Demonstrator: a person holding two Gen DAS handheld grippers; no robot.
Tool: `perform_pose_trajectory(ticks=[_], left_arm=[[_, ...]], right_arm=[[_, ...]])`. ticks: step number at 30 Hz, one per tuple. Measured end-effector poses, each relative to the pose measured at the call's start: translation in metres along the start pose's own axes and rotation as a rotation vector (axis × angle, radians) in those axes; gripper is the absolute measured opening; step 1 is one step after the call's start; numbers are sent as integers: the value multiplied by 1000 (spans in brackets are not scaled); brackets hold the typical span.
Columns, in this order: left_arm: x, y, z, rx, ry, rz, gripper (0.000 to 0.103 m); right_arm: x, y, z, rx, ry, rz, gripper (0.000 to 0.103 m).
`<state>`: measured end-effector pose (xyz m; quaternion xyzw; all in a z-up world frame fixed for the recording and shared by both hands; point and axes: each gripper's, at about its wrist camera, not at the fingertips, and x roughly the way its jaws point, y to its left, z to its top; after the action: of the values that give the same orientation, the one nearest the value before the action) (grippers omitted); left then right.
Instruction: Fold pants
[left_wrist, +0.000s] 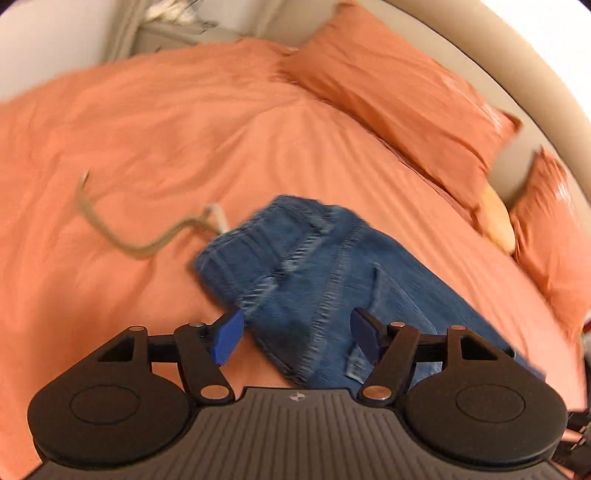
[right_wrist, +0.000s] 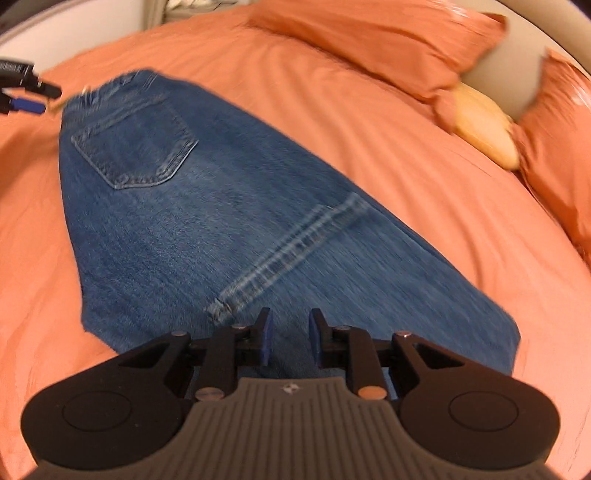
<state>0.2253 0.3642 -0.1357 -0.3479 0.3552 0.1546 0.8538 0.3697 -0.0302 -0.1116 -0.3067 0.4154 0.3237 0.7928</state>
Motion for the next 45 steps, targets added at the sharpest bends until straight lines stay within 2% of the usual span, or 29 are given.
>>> perform_pose_trajectory(ticks=[3,9,12,18,21,23,26,30,33,36,39,42,45], left_arm=[[15,22,-2,-89,1,-28,78],[45,43,-5,-136,30,-67,80],[53,50,-4,-166,18,-103,82],[68,58,-2,-214,-5,-143,82],[70,59,-2,-235,-23,-134,60],[67,58,-2,-246,-34,-106,34],[59,48,4,-210,-49,-69,21],[34,9,15,-73,-107,-7,18],[10,-28,20,16,-156,25,17],[-17,-74,22,121,-206,20,17],[-46,-126,17,236,-254,-1,17],[-70,-188,3,361,-298,-17,17],[-76,-252,-14,463,-308,-31,16]], right_arm=[[21,6,15,-69,34,12,17],[56,6,37,-209,101,16,18],[74,4,46,-275,123,12,24],[102,-7,61,-308,208,123,25],[109,-18,69,-256,254,165,25],[112,-24,71,-225,265,180,25],[112,-30,73,-196,262,179,25],[105,-29,66,-170,229,134,25],[97,-31,59,-103,203,107,24],[74,-43,52,-10,143,111,24],[40,-65,36,104,64,146,30],[9,-87,8,178,22,166,30],[-16,-106,-26,240,0,167,30]])
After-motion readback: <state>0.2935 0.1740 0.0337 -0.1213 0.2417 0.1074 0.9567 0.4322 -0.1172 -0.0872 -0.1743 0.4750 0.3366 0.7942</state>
